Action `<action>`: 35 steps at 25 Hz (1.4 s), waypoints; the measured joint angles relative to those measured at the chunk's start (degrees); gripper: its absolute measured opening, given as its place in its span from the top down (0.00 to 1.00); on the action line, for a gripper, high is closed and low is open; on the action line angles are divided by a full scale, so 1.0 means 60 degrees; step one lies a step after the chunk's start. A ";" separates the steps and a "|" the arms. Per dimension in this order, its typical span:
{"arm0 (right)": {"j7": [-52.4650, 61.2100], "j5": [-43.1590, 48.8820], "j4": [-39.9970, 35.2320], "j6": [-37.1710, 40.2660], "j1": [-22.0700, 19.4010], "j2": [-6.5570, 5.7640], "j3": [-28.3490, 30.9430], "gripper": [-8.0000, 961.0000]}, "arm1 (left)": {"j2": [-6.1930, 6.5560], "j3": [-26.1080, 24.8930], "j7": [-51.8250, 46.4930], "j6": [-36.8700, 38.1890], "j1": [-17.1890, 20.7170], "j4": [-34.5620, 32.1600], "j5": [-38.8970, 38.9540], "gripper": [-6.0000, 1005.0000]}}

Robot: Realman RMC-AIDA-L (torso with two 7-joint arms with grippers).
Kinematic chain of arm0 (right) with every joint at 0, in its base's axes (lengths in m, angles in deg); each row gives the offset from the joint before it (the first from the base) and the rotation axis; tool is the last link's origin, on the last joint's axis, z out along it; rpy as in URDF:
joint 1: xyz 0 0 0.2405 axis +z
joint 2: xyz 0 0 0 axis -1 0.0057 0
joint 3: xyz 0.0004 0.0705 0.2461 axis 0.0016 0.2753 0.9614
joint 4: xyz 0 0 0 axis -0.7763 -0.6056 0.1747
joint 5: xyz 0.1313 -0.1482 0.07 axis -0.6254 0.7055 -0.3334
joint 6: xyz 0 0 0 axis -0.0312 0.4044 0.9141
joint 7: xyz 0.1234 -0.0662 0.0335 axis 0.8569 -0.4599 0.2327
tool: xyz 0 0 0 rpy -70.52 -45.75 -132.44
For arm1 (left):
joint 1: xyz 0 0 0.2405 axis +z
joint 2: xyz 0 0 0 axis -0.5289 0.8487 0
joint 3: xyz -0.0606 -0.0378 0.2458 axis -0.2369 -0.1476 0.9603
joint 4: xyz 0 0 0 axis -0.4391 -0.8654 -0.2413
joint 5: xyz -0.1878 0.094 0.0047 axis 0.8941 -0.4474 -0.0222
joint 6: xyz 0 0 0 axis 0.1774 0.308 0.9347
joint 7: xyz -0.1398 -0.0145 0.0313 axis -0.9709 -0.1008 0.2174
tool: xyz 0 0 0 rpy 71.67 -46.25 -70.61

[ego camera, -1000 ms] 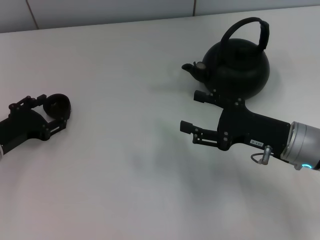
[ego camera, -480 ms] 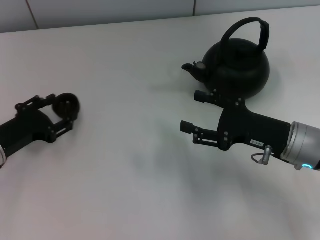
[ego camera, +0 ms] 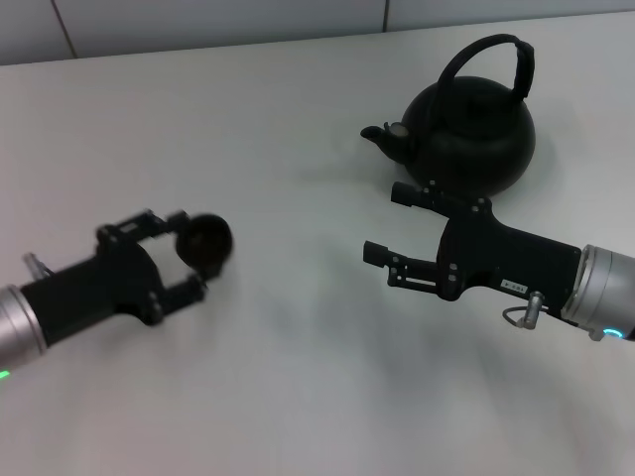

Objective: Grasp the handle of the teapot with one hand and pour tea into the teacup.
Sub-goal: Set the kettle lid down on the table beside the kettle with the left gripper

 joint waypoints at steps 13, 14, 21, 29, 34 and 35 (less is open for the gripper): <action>-0.0048 -0.0005 0.0000 0.0077 -0.0102 0.0000 0.0055 0.14 | -0.0012 0.1068 0.0014 -0.0102 0.0099 -0.0209 0.0024 0.32; -0.0049 -0.0005 0.0000 0.0078 -0.0105 -0.0001 0.0059 0.14 | -0.0012 0.1070 0.0014 -0.0118 0.0106 -0.0209 0.0021 0.32; -0.0055 -0.0005 0.0001 0.0084 -0.0090 -0.0001 0.0065 0.14 | -0.0012 0.1077 0.0014 -0.0281 0.0165 -0.0186 0.0007 0.32; -0.0056 -0.0005 0.0001 0.0075 -0.0043 0.0000 0.0064 0.14 | -0.0012 0.1090 0.0014 -0.0346 0.0251 -0.0211 -0.0001 0.32; -0.0056 -0.0005 0.0001 0.0066 -0.0007 0.0000 0.0065 0.14 | -0.0012 0.1232 0.0014 -0.0541 0.0249 -0.0210 0.0000 0.32; -0.0056 -0.0004 0.0001 0.0067 -0.0004 0.0000 0.0065 0.14 | -0.0011 0.1271 0.0014 -0.0555 0.0249 -0.0211 -0.0001 0.32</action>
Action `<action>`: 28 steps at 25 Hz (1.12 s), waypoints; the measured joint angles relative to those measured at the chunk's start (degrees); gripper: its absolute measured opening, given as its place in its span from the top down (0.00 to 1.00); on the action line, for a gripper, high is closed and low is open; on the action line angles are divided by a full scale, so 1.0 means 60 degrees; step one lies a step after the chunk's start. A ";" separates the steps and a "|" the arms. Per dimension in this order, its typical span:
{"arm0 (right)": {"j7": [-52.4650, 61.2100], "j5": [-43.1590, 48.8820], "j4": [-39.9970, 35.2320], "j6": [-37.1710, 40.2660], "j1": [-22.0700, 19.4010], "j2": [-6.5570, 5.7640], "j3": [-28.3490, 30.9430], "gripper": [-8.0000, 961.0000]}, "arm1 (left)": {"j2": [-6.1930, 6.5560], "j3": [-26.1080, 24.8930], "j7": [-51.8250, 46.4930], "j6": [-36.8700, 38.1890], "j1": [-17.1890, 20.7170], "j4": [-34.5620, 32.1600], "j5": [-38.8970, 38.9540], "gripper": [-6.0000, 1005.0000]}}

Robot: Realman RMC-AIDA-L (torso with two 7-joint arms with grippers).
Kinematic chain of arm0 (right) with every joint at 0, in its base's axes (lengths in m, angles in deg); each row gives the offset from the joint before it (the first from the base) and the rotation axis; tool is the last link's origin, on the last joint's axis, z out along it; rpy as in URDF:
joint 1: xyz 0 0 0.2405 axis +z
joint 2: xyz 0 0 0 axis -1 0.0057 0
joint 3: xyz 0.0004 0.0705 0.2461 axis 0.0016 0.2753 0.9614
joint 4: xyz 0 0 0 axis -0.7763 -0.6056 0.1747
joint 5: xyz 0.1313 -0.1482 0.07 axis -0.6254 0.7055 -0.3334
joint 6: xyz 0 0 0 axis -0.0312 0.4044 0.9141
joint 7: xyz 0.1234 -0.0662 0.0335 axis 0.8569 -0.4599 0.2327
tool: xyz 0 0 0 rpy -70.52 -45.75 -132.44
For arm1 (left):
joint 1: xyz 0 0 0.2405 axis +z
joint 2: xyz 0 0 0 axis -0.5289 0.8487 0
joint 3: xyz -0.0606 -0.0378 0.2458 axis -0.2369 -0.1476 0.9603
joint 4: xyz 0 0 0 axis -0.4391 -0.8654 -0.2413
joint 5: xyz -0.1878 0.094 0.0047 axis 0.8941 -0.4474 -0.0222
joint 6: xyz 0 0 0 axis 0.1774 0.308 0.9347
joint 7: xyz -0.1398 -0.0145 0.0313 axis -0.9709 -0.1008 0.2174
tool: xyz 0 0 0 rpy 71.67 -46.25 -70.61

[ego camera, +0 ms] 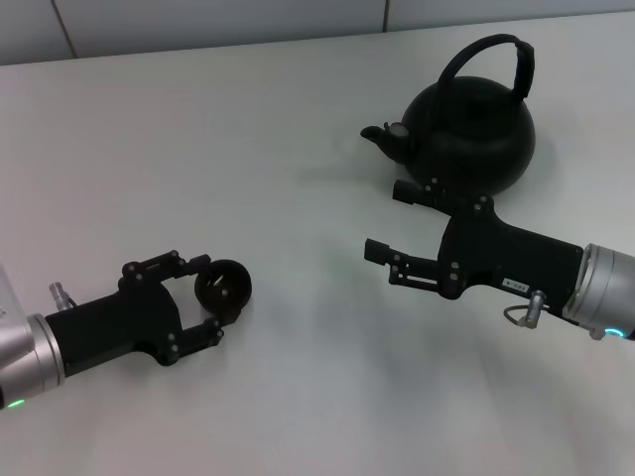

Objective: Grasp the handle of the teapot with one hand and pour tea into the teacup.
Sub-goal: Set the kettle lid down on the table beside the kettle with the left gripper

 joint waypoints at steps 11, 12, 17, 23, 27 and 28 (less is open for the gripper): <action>0.0000 0.0000 0.0000 -0.0039 0.0055 0.0014 0.0000 0.14 | 0.0024 0.0033 -0.0029 -0.0071 -0.0039 0.0001 -0.0005 0.32; -0.0001 0.0000 0.0000 -0.0045 0.0065 0.0015 0.0000 0.14 | 0.0028 0.0033 -0.0028 -0.0109 -0.0044 0.0001 -0.0006 0.32; 0.0000 0.0000 0.0014 -0.0055 0.0089 0.0015 0.0000 0.14 | 0.0022 0.0033 -0.0017 -0.0254 -0.0055 0.0002 -0.0012 0.32; 0.0000 0.0000 0.0015 -0.0070 0.0100 0.0015 0.0000 0.14 | 0.0018 0.0033 -0.0050 -0.0259 -0.0058 0.0002 -0.0014 0.32; 0.0000 0.0000 0.0015 -0.0072 0.0110 0.0015 0.0000 0.14 | 0.0014 0.0033 -0.0086 -0.0260 -0.0023 -0.0004 0.0018 0.32; 0.0000 0.0000 0.0015 -0.0072 0.0110 0.0015 0.0000 0.14 | 0.0014 0.0033 -0.0086 -0.0260 -0.0023 -0.0004 0.0018 0.31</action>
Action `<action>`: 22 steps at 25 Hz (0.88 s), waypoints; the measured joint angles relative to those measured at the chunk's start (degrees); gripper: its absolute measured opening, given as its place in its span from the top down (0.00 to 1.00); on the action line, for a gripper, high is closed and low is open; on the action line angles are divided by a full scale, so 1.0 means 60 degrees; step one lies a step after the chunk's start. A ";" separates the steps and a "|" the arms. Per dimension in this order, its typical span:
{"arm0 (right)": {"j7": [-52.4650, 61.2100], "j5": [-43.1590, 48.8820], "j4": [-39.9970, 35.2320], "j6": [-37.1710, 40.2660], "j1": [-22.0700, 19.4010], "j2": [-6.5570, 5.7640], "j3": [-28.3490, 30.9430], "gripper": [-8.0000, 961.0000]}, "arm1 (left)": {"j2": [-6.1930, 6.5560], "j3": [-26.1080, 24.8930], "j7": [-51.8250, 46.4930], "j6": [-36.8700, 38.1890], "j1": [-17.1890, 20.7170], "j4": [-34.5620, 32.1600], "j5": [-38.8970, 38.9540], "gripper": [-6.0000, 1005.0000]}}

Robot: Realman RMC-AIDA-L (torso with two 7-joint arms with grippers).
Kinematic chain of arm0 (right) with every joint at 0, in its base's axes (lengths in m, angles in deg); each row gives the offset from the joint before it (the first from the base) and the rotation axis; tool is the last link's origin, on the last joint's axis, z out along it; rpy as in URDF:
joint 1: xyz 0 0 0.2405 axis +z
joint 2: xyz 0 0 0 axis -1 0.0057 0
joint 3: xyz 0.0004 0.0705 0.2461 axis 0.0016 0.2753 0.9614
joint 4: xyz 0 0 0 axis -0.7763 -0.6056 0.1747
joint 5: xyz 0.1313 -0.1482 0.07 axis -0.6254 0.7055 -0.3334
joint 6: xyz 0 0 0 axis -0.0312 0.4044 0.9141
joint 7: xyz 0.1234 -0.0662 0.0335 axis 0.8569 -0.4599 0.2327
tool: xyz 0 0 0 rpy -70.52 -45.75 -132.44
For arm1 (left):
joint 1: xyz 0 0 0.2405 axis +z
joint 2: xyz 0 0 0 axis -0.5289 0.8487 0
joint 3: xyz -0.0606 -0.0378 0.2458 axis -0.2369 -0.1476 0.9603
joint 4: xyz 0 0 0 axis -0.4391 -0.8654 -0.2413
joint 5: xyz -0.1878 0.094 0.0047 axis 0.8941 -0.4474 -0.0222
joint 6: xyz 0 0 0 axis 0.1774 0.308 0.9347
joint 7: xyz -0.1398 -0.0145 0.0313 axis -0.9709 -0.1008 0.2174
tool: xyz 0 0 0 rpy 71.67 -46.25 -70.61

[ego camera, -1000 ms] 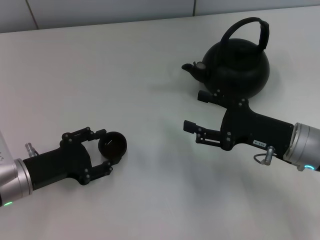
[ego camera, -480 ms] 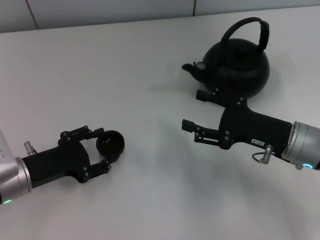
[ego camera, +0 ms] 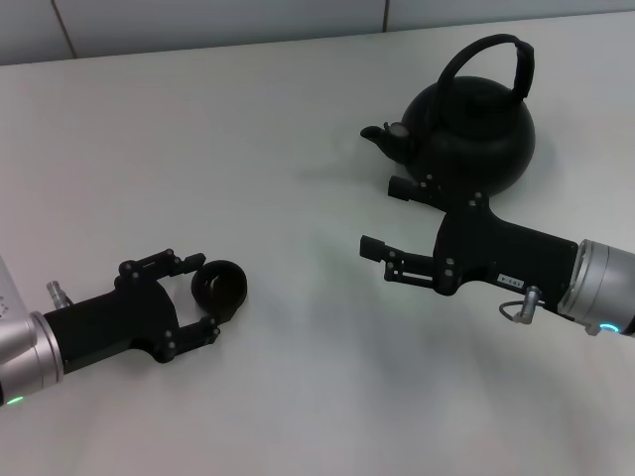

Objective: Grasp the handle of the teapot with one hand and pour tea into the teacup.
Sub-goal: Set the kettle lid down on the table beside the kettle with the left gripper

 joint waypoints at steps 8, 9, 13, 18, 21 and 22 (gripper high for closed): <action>0.0000 0.0000 0.0000 0.0000 -0.0013 0.0000 0.0000 0.14 | -0.0015 -0.0002 -0.0014 0.0015 0.0022 -0.0020 0.0018 0.23; 0.0000 0.0000 0.0000 0.0000 -0.0019 0.0000 0.0001 0.14 | -0.0015 -0.0008 -0.0018 0.0050 0.0025 -0.0048 0.0027 0.22; 0.0000 0.0000 0.0000 0.0000 -0.0043 0.0000 0.0000 0.14 | -0.0008 -0.0009 0.0000 0.0074 0.0053 -0.0112 0.0030 0.18; 0.0000 0.0000 -0.0010 0.0001 -0.0058 0.0000 0.0000 0.14 | 0.0001 -0.0013 0.0062 0.0150 0.0262 -0.0424 0.0038 0.14; 0.0000 0.0000 -0.0015 0.0000 -0.0069 0.0000 0.0000 0.14 | 0.0014 -0.0038 0.0061 0.0405 0.0504 -0.0727 0.0044 0.15; 0.0000 0.0000 -0.0016 0.0001 -0.0074 -0.0002 0.0000 0.14 | 0.0023 -0.0059 0.0061 0.0580 0.0609 -0.0862 0.0048 0.15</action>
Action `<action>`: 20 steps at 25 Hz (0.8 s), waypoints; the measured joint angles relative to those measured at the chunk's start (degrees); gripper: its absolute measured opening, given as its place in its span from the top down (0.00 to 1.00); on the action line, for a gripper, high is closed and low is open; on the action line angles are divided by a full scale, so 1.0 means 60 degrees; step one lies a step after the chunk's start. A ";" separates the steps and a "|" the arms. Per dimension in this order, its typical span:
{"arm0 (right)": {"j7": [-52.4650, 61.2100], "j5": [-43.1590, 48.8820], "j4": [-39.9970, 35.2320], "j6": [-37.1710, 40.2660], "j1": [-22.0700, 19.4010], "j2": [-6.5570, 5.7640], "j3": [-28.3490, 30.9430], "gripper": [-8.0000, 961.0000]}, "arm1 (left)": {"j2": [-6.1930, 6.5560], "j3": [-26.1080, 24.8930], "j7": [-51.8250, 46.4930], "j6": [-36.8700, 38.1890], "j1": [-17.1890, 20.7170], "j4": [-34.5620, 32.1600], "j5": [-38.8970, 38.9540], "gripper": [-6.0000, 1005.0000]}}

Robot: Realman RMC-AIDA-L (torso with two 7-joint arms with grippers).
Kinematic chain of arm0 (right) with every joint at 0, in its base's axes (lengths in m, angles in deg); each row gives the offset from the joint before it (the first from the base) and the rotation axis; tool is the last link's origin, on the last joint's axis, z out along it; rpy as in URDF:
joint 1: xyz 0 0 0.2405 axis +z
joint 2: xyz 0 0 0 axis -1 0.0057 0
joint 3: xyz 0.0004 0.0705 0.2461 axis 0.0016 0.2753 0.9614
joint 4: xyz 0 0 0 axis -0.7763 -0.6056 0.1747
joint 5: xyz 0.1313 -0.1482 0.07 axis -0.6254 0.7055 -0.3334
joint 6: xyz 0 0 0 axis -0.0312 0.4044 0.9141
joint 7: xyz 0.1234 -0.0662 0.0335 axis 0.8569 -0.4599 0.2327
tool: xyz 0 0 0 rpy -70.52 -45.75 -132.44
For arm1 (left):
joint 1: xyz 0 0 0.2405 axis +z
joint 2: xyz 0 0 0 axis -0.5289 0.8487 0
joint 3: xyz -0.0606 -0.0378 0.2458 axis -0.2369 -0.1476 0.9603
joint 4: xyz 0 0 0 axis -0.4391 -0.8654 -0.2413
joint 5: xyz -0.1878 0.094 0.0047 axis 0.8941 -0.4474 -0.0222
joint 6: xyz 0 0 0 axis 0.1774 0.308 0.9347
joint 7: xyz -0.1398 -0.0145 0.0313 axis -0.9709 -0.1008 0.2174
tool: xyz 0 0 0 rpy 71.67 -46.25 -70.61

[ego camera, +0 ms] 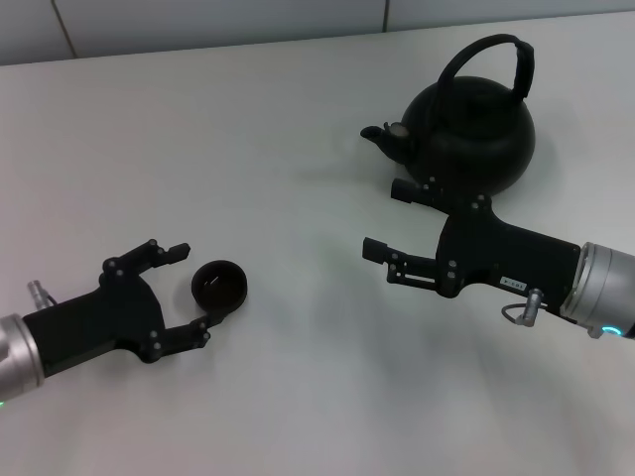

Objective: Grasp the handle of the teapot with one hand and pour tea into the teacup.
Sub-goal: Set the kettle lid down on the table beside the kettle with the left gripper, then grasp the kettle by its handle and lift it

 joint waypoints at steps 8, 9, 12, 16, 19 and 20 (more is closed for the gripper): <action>-0.0002 0.0000 -0.0010 -0.0001 -0.0030 -0.0017 0.0148 0.14 | 0.0111 -0.0199 -0.0099 0.1538 0.0528 -0.0771 -0.0002 0.17; -0.0002 0.0000 -0.0014 -0.0001 -0.0032 -0.0021 0.0152 0.14 | 0.0164 -0.0237 -0.0113 0.1809 0.0587 -0.0872 -0.0027 0.18; -0.0006 0.0000 -0.0016 -0.0028 -0.0057 -0.0027 0.0154 0.14 | 0.0357 -0.0293 -0.0240 0.2471 0.0746 -0.1273 -0.0068 0.18; -0.0007 0.0000 -0.0022 -0.0119 -0.0115 -0.0027 0.0155 0.14 | 0.0670 -0.0336 -0.1031 0.3107 0.0885 -0.1861 -0.0223 0.19; -0.0009 0.0000 -0.0029 -0.0188 -0.0145 -0.0028 0.0168 0.14 | 0.0891 -0.0559 -0.1514 0.3379 0.0814 -0.1966 -0.0598 0.20; -0.0009 0.0000 -0.0029 -0.0201 -0.0147 -0.0027 0.0167 0.14 | 0.0930 -0.0636 -0.1551 0.3476 0.0775 -0.1972 -0.0756 0.20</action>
